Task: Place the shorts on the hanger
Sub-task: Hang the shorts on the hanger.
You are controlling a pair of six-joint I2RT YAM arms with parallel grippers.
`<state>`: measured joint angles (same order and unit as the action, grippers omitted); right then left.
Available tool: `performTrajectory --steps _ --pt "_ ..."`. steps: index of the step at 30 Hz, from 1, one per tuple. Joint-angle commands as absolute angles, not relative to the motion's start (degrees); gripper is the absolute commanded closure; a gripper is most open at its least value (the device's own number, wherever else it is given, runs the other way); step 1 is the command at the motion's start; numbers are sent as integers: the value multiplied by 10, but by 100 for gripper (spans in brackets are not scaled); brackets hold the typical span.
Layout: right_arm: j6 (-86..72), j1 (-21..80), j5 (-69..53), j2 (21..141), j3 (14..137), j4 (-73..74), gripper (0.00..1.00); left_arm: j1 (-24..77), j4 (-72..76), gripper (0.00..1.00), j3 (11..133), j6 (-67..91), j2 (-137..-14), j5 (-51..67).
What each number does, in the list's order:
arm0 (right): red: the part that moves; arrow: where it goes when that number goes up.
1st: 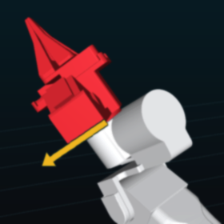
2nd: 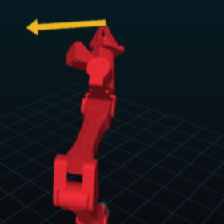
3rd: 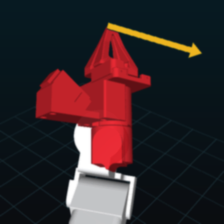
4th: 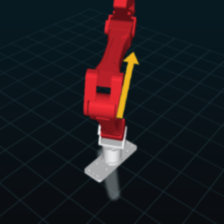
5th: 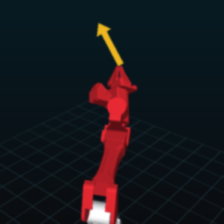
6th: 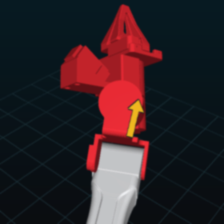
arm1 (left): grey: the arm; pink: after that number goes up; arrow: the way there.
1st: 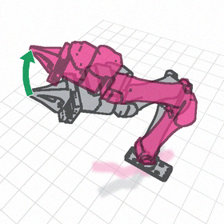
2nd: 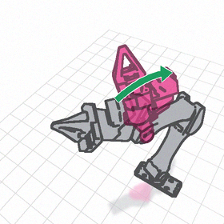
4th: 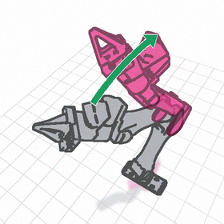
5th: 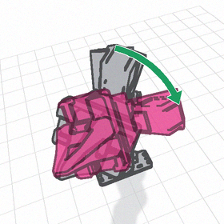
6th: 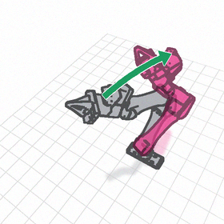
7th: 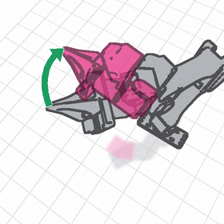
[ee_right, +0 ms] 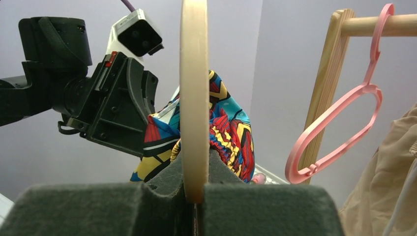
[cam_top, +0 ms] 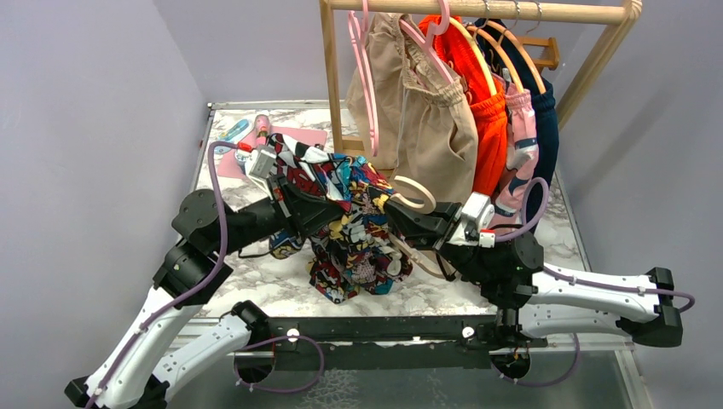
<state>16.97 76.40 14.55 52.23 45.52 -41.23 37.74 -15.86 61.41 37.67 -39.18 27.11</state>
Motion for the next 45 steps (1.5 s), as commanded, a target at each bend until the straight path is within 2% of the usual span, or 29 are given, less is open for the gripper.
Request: performTrajectory --steps 1,3,4,6,8,9,19,23,28,37,41,45 --pt "177 763 160 518 479 -482 99 378 -157 100 606 367 -358 302" --pt "180 763 163 514 477 -482 99 378 -177 97 613 348 -348 288" --pt "182 763 164 511 476 -482 99 379 -187 85 618 337 -345 285" --pt "184 763 166 505 473 -483 99 378 -206 52 633 311 -341 288" --pt "186 763 168 499 470 -483 99 379 -216 15 650 290 -337 298" --pt "188 763 168 497 469 -484 99 378 -220 3 657 279 -335 304" --pt "194 763 180 435 444 -427 99 379 -215 1 743 142 -316 322" --pt "181 763 156 393 433 -376 99 378 -186 1 801 114 -358 297" --pt "156 763 112 348 431 -291 99 378 -159 1 867 93 -442 342" --pt "106 763 32 315 443 -142 99 381 -146 1 829 118 -481 367" --pt "95 763 32 317 434 -129 99 381 -158 1 803 123 -462 266" --pt "93 763 41 317 424 -132 99 381 -205 1 794 149 -427 52"
